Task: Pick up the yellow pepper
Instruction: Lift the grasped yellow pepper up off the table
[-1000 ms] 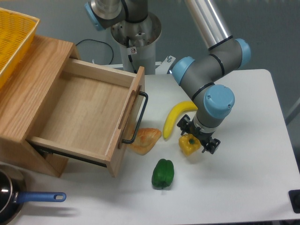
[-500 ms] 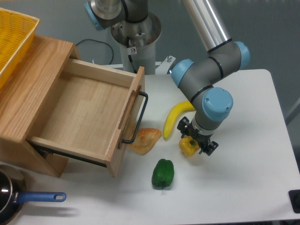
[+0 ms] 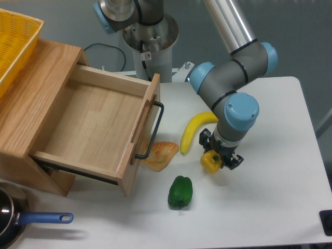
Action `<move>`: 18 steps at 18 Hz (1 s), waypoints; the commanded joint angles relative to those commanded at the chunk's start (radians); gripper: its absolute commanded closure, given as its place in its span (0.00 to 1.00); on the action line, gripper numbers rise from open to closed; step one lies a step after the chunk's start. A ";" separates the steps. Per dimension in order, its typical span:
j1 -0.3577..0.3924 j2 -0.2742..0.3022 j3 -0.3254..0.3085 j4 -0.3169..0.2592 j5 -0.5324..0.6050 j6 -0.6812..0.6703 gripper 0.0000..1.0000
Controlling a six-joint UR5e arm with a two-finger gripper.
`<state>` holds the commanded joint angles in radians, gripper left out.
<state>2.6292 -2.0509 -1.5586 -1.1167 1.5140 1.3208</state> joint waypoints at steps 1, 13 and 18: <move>0.005 0.005 0.006 -0.002 0.000 -0.002 0.98; 0.089 0.066 0.095 -0.037 0.058 0.008 0.98; 0.112 0.090 0.164 -0.149 0.095 0.009 0.98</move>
<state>2.7411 -1.9605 -1.3944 -1.2655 1.6090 1.3300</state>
